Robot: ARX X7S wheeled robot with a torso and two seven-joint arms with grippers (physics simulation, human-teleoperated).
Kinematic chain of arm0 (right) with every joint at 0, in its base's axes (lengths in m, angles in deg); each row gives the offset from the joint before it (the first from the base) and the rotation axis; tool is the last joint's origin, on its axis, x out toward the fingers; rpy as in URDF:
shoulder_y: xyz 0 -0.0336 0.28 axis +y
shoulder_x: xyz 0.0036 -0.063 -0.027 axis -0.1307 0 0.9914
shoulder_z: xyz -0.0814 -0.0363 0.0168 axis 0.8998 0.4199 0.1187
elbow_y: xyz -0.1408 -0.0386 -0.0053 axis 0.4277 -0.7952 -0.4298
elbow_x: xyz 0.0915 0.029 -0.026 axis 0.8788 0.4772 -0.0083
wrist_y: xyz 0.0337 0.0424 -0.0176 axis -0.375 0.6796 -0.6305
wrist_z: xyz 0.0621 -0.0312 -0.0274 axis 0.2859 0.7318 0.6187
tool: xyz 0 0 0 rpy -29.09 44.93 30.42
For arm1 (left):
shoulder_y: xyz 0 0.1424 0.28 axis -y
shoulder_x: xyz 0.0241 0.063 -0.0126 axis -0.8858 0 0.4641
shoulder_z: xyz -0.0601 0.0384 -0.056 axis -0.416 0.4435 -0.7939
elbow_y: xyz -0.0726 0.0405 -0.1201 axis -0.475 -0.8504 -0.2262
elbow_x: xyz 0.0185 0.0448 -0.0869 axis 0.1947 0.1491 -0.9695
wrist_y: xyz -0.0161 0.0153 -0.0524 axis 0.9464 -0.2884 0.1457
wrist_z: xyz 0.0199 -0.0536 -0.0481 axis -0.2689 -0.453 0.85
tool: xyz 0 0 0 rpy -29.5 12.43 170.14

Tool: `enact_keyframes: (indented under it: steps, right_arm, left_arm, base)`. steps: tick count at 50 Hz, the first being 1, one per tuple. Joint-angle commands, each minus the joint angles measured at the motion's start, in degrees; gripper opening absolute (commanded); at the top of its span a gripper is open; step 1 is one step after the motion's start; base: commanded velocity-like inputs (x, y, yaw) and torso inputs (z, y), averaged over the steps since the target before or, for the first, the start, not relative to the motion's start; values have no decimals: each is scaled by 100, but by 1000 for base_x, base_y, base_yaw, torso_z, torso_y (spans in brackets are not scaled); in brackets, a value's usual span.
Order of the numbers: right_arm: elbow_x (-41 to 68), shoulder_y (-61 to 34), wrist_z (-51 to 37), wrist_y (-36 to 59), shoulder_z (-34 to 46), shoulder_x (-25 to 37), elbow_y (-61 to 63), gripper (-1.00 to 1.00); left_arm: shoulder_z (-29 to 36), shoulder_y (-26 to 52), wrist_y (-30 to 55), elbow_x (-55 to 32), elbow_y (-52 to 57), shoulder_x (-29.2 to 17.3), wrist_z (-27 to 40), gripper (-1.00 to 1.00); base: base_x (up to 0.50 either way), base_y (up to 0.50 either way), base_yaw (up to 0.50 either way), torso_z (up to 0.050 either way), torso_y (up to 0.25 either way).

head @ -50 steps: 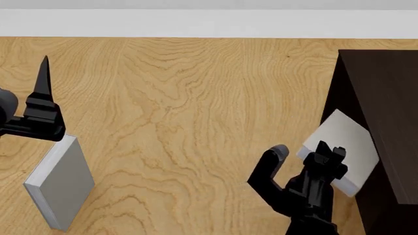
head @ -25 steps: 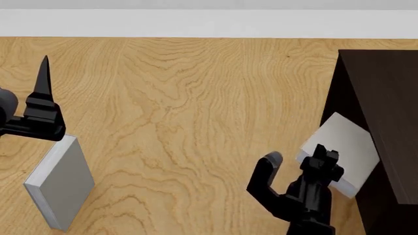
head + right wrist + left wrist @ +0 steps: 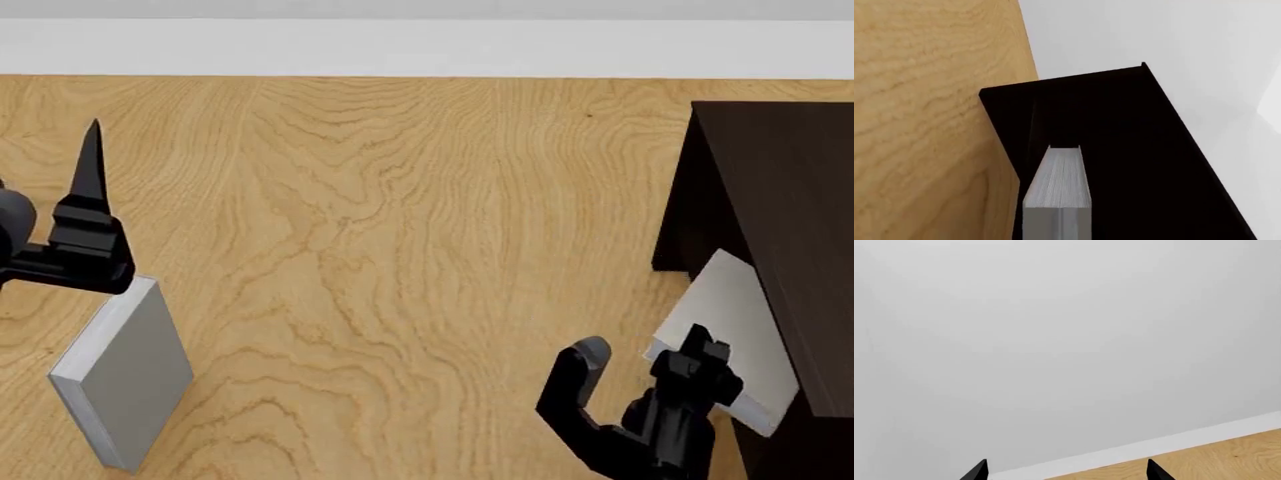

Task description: Pick up the book on the right and place it on the cabinet shelf.

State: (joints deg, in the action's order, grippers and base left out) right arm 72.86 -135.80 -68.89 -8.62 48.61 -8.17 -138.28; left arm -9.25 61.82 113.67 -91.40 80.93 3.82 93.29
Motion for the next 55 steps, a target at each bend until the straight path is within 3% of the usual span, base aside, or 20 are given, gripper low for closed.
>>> enact_keyframes:
  steps: [1,7,19,34,35,51,55]
  right_arm:
    - [437,18,109,256,-548,390,-233,-100]
    - [387,-202,366,-471,-595,-169,-1838,-100]
    - [251,-84,423,141,-1071,-78,-1858,-100]
    - [-95,142,801,49,-1838,-9,-1860,-100]
    - [-130,142,847,41,-1861,-22,-1860,100]
    - [-514,-9,1128,-609,-1855,-425,-1784,100]
    - [-538,188,1156,146,-1790,-62,-190,100]
  left_arm:
    - [-7,-7,-14,-16,-12,-18,8,100]
    - [59,69,30,-2,-36,-5,22,100]
    - [159,71,-13,27,-96,4,30,100]
    - [140,30,0,0,-54,-46,43,100]
    - [140,26,-8,0,-59,-47,44,100]
    - [151,18,17,-24,-16,-74,64,100]
    - [145,4,10,-29,-5,-79,73,100]
  base:
    - [0,-3,-5,0,0]
    - [0,-1,-5,0,0]
    - [1,-2,-6,0,0]
    - [0,-3,-9,0,0]
    - [0,-3,-10,0,0]
    - [5,-4,-8,0,-3]
    - [7,-4,-3,0,-5]
